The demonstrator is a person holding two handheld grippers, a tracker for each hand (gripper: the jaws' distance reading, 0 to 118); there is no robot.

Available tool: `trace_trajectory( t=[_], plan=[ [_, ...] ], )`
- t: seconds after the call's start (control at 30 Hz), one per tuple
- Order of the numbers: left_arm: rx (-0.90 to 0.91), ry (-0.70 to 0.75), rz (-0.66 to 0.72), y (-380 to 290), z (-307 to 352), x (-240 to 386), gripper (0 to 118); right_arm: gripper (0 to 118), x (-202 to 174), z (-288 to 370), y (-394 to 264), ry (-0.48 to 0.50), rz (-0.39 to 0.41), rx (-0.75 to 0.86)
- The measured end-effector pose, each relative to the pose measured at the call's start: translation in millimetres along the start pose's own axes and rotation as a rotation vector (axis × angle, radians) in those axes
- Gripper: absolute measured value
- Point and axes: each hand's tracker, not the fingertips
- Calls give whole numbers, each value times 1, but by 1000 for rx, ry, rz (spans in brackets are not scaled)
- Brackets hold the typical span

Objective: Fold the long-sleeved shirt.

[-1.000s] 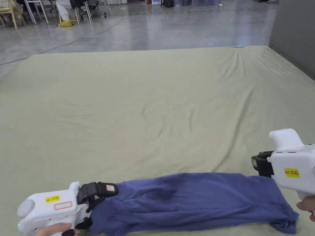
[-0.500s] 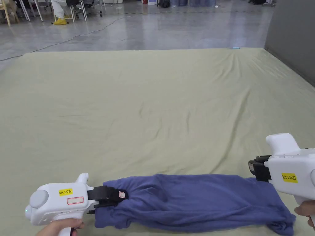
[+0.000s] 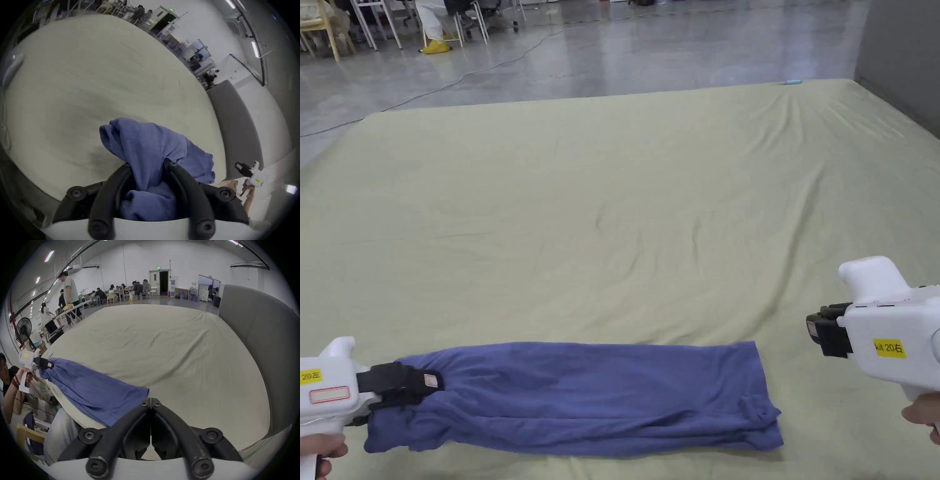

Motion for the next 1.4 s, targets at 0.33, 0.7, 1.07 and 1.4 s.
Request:
trace_trajectory(
  t=[0.33, 0.7, 1.07, 1.4],
  plan=[
    [-88, 55, -280, -36, -65, 170, 19, 0, 9, 5, -5, -7, -5, 4],
    [-291, -101, -289, -100, -174, 276, 110, 0, 25, 16, -18, -15, -21, 14],
    [-70, -141, -358, -91, -124, 285, 8, 0, 41, 24, -24, -25, -77, 30],
    [-14, 43, -478, -98, -124, 236, 0, 0, 30, 21, -23, -16, -63, 26]
  ],
)
